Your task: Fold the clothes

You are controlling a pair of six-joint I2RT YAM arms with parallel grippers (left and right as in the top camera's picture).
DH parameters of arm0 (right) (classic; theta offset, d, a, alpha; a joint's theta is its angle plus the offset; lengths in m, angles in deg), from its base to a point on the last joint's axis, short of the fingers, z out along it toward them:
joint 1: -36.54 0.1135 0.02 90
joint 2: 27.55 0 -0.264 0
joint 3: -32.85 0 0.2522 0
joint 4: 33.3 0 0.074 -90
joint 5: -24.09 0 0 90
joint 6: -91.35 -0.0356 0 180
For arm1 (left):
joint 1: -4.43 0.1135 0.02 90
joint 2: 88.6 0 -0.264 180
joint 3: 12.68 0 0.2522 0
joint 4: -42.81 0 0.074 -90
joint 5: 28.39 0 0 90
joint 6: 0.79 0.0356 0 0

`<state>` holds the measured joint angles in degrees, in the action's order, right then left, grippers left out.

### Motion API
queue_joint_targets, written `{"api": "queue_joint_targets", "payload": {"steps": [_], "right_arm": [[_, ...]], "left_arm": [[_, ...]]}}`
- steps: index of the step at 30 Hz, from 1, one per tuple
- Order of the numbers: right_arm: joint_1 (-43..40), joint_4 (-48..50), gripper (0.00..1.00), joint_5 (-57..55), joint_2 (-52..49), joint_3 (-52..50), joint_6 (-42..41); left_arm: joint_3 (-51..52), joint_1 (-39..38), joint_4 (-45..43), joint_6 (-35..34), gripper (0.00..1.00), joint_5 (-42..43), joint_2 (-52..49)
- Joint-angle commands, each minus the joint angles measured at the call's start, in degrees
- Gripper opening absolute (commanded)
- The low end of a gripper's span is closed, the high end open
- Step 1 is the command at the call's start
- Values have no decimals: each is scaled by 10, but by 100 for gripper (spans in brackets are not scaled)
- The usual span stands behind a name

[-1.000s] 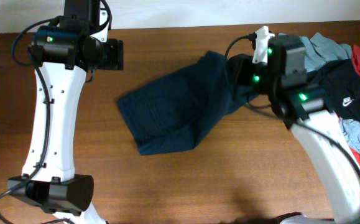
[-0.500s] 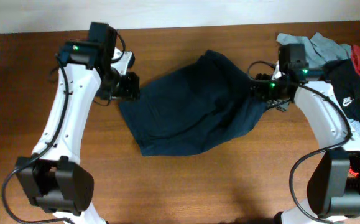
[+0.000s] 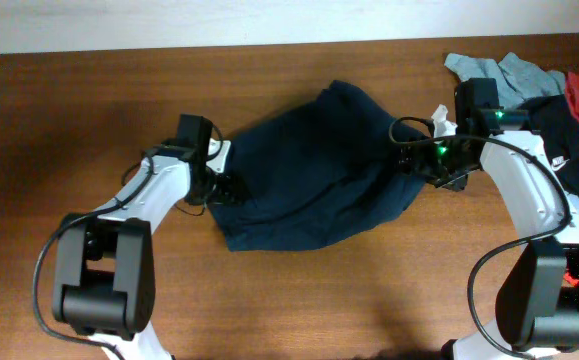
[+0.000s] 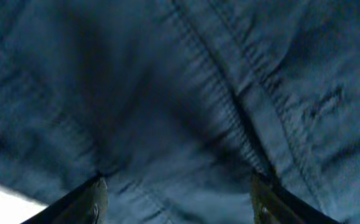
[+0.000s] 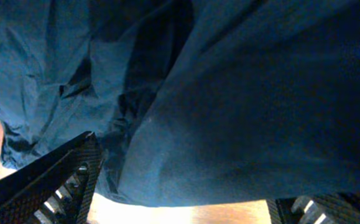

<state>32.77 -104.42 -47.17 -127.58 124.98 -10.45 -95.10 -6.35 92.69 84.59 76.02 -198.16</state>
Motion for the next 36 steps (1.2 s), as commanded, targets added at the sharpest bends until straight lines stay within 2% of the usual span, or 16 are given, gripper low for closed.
{"api": "queue_joint_targets", "payload": {"steps": [1, 3, 5, 6, 9, 11, 12, 17, 24, 26, 28, 29, 33, 34, 35, 36], "right_arm": [[0, -4, 80, 23, 19, 3, 9], [0, -9, 80, 26, 19, 3, 9], [0, -13, 80, 27, 19, 3, 9], [0, -14, 80, 27, 19, 3, 9], [0, -18, 80, 27, 19, 3, 11], [0, -18, 80, 27, 19, 3, 11], [0, -17, 79, 27, 19, 3, 11], [0, -16, 80, 27, 19, 3, 11], [0, -20, 80, 27, 19, 3, 11], [1, -25, 81, 27, 19, 3, 21], [6, -30, 84, 27, 19, 2, 41], [12, -31, 84, 17, 19, -3, 43], [28, 2, 83, 10, 19, -40, 43], [30, 12, 75, 10, 19, -48, 43], [31, 27, 29, 10, 19, -61, 40], [31, 31, 15, 13, 19, -66, 38]], "left_arm": [[11, -25, -26, -3, 73, 13, -51], [11, -38, -36, -3, 63, 13, -76], [11, -44, -42, -3, 25, 12, -83], [7, -43, -41, -3, 0, 13, -83], [-81, -30, 72, -3, 1, -3, -55], [-192, -17, 165, 6, 1, -36, -4], [-213, -14, 171, 9, 0, -44, 7], [-288, -9, 85, 44, 0, -113, 35], [-288, 1, 19, 47, 1, -121, -83], [-288, 1, 35, 47, 12, -121, -92], [-288, 1, 49, 47, 64, -122, -88], [-288, 2, 64, 46, 70, -123, -83], [-288, 2, 152, 46, 79, -123, -71], [-288, 2, 181, 46, 85, -123, -71], [-288, 2, 209, 46, 87, -129, -71], [-288, 2, 219, 45, 92, -139, -71]]}}
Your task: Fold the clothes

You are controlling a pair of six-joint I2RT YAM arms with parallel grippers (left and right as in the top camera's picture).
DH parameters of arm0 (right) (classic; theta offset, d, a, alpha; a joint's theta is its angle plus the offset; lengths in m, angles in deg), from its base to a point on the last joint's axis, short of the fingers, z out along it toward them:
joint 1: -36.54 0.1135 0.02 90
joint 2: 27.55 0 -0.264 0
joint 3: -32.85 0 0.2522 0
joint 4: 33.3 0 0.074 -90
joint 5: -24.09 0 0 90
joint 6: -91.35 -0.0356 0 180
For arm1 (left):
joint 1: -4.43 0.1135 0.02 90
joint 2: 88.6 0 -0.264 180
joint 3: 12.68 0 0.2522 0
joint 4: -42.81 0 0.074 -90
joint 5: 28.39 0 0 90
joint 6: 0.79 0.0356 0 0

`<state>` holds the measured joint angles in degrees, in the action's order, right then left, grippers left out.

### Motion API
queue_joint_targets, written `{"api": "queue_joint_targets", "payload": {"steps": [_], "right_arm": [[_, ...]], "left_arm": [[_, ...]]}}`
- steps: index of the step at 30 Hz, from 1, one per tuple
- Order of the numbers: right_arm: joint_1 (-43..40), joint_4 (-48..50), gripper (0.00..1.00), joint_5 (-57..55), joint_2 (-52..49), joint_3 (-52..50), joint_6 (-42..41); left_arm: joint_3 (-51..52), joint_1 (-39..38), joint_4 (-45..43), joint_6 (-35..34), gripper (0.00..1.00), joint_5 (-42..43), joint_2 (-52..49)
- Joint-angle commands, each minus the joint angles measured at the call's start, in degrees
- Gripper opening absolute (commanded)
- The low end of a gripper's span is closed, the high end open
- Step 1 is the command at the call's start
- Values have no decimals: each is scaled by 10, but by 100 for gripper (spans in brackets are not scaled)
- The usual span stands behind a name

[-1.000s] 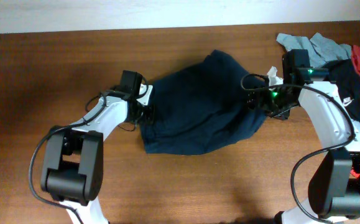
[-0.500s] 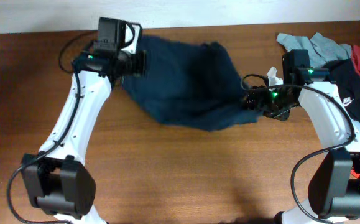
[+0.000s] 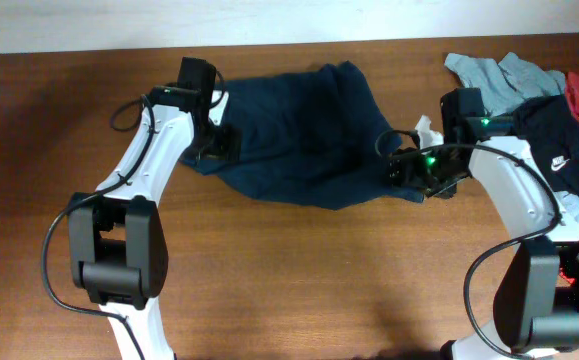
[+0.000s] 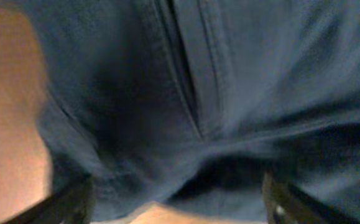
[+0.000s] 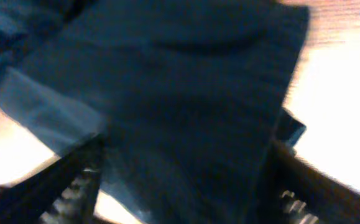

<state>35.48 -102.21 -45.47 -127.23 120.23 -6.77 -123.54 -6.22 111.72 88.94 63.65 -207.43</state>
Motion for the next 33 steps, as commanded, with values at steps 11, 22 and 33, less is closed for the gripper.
{"api": "queue_joint_targets", "payload": {"steps": [11, 22, 33], "right_arm": [[25, -102, 4, 345, 230, 19, 96], [183, 108, 4, 96, 506, 73, -154], [183, 274, 4, 66, 214, 74, -216]], "left_arm": [[-4, 34, 94, -4, 81, -33, 65], [-37, 40, 109, 27, 91, 63, 176], [-37, 40, 131, 36, 89, 106, 176]]}}
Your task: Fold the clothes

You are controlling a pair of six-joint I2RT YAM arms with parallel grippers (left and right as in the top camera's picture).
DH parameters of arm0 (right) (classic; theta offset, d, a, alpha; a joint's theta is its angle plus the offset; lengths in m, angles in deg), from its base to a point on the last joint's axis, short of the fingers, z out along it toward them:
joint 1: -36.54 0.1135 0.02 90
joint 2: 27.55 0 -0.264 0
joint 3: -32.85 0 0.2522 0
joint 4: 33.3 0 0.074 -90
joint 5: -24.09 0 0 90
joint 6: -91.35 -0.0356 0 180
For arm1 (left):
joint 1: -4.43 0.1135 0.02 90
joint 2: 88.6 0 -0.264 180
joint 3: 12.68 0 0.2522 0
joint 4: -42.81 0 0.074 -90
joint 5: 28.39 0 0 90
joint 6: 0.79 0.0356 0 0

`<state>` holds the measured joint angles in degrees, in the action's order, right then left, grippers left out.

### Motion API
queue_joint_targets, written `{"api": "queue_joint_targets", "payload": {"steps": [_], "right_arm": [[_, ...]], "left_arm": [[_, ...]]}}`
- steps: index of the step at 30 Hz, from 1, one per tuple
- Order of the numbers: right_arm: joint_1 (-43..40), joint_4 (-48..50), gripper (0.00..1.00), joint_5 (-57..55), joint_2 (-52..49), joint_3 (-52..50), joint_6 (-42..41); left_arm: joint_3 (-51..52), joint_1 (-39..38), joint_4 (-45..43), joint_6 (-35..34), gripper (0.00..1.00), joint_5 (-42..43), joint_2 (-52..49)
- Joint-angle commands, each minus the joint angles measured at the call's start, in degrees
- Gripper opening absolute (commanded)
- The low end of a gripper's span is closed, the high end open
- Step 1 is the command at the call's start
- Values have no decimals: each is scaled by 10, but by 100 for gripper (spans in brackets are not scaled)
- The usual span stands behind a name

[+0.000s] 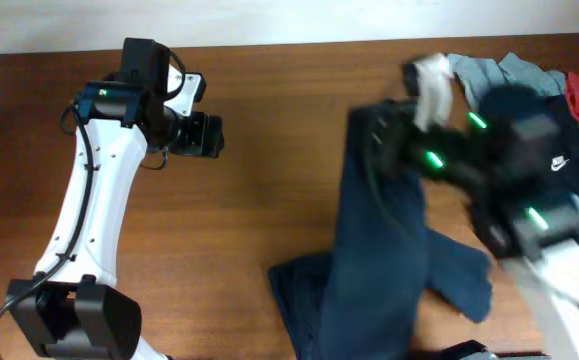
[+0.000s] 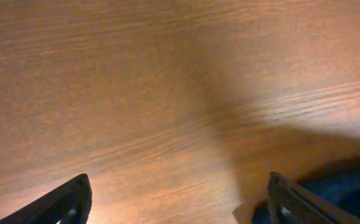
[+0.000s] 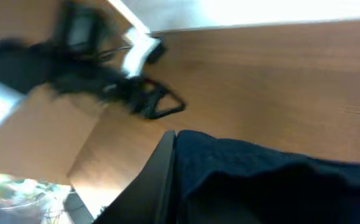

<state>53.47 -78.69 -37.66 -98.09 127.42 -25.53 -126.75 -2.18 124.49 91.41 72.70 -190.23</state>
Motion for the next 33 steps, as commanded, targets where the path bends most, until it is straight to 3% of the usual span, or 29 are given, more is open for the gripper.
{"api": "queue_joint_targets", "payload": {"steps": [1, 6, 9, 10, 12, 15, 19, 23, 33], "right_arm": [[2, 57, 4, -16, -106, 7, -28], [-9, 67, 4, -80, -161, 31, -32], [-41, 3, 7, -174, -156, 32, -32], [-65, -49, 39, -188, -152, 32, -14], [-97, -132, 58, -173, -150, 32, 11], [-147, -315, 73, -146, -150, 31, 97], [-157, -480, 74, -78, -150, 10, 222], [-135, -451, 76, -76, -151, -68, 224], [-130, -243, 75, -40, -151, -329, 199]], "left_arm": [[-5, 0, 5, 12, 89, 16, 4], [-5, 0, 12, 12, 89, 21, 4], [-5, 0, 10, 14, 89, 47, 4], [-5, 0, 9, 14, 89, 46, 4], [-5, 0, 8, 14, 89, 46, 4], [-5, 0, 0, 14, 92, 46, 4], [-5, 0, -17, 14, 93, 46, 4], [-5, 0, -24, 14, 94, 46, 4], [-5, 0, -23, 13, 94, 46, 4]]}}
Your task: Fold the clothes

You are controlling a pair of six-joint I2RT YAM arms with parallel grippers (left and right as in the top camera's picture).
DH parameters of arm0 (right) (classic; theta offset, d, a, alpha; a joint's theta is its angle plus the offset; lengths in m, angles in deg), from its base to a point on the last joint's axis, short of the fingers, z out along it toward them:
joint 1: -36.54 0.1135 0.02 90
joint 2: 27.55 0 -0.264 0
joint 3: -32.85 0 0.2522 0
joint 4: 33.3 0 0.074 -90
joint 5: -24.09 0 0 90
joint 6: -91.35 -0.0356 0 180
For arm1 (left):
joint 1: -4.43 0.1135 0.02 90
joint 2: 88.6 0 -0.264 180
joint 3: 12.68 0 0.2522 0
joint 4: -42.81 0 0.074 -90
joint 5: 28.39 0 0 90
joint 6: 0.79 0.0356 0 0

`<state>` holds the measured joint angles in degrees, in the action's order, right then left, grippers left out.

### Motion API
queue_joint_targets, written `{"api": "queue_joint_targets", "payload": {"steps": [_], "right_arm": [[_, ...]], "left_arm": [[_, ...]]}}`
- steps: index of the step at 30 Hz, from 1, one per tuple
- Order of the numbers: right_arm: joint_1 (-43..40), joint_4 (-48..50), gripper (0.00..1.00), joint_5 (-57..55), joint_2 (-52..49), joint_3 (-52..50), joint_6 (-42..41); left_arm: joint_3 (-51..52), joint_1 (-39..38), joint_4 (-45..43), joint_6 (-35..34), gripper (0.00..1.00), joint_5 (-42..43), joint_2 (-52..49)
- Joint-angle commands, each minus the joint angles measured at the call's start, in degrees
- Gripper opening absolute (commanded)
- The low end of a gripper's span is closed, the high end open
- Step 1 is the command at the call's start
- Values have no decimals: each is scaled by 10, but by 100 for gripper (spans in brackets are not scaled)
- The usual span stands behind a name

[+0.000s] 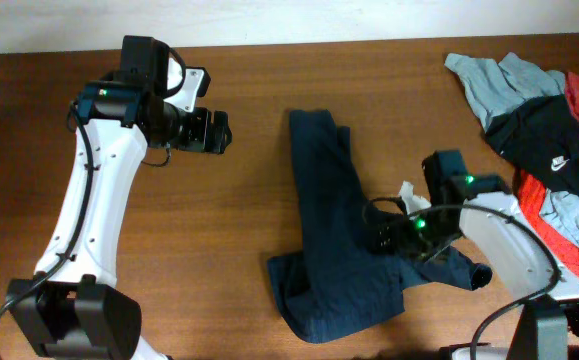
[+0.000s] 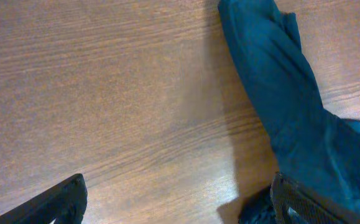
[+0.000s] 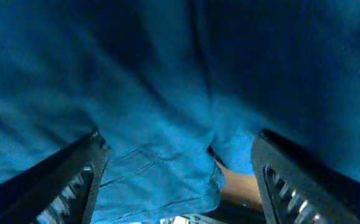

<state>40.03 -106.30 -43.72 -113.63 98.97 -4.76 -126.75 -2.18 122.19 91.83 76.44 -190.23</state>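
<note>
A dark navy garment (image 1: 324, 200) lies in a long, rumpled strip down the middle of the wooden table (image 1: 199, 270), bunched at its near end. My right gripper (image 1: 394, 238) sits low over its right side, open, with blue cloth (image 3: 167, 93) filling the space under and between the wide fingers (image 3: 74, 180). My left gripper (image 1: 217, 131) hovers at the back left, open over bare wood (image 2: 136, 93). In the left wrist view the garment (image 2: 279, 81) lies off to the right of that gripper (image 2: 178, 182).
A pile of other clothes (image 1: 539, 110) lies at the back right corner: a grey shirt, a black piece with a white logo, and something red. The right arm's base stands near the front right edge.
The right gripper, then raised with the garment hanging and swinging from it, is now low and open over the garment, which lies flat on the table. The left arm has barely moved.
Both grippers were at opposite edges of the navy garment spread at the middle back. Then the garment was stretched between them, farther back. Then the left gripper was open over bare wood and the right alone carried the cloth. Now it lies lengthwise in the middle.
</note>
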Motion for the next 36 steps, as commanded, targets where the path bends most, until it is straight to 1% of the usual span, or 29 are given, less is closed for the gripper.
{"api": "queue_joint_targets", "payload": {"steps": [1, 2, 3, 4, 5, 6, 7, 8, 10, 12, 13, 14, 16, 18, 20, 21, 22, 24, 25, 26, 29, 30, 32, 33, 36], "right_arm": [[4, 57, 71, 43, 5, -61, -8], [4, 79, 53, 93, 5, -72, -3], [4, 88, 29, 143, 5, -73, 9], [4, 96, 18, 226, 9, -69, 29], [4, 100, 11, 267, 14, -63, 30], [4, 101, 7, 300, 22, -56, 30], [4, 102, 4, 342, 45, -33, 30], [4, 103, 4, 353, 60, -20, 29], [4, 103, 4, 363, 100, 25, 27], [4, 110, 4, 360, 139, 88, 18], [4, 128, 4, 351, 154, 121, -15], [4, 148, 4, 347, 160, 141, -43], [11, 197, 4, 341, 165, 164, -91], [26, 239, 4, 309, 163, 169, -134], [41, 240, 4, 266, 156, 169, -157], [48, 246, 4, 261, 152, 169, -160], [59, 267, 4, 243, 146, 169, -186], [69, 303, 4, 209, 143, 169, -237], [75, 343, 4, 182, 143, 169, -288], [75, 360, 4, 158, 143, 169, -334], [76, 359, 4, 106, 143, 169, -407], [83, 359, 4, 90, 142, 169, -444], [95, 362, 4, 73, 142, 169, -472], [103, 364, 4, 60, 142, 169, -481], [123, 377, 4, 28, 142, 169, -502]], "left_arm": [[-5, 0, 0, 9, 94, 9, 4], [-5, 0, 0, 9, 94, 9, 4], [-5, 0, 0, 9, 93, 9, 4], [-5, 0, 0, 10, 93, 9, 4], [-7, 0, 3, 14, 93, 9, 7], [-13, 2, 9, 22, 91, 9, 10], [-33, 5, 25, 34, 84, 2, 18], [-50, 8, 34, 35, 82, -7, 26], [-82, 13, 45, 35, 83, -10, 46], [-102, 12, 51, 35, 87, -4, 68], [-108, 10, 54, 38, 94, 10, 81], [-110, 7, 55, 45, 95, 21, 92], [-110, 3, 58, 62, 95, 53, 114], [-110, -3, 60, 62, 98, 60, 130], [-110, -9, 63, 61, 99, 61, 141], [-110, -16, 68, 61, 99, 80, 144], [-110, -27, 72, 62, 99, 117, 144], [-106, -46, 73, 72, 98, 141, 144], [-103, -68, 74, 80, 98, 138, 143], [-99, -87, 73, 88, 98, 139, 142], [-89, -124, 73, 115, 99, 129, 142], [-77, -148, 67, 125, 99, 88, 141], [-57, -173, 48, 126, 99, 42, 140], [-37, -187, 29, 139, 99, 24, 140], [18, -211, -16, 186, 99, 20, 136]]}}
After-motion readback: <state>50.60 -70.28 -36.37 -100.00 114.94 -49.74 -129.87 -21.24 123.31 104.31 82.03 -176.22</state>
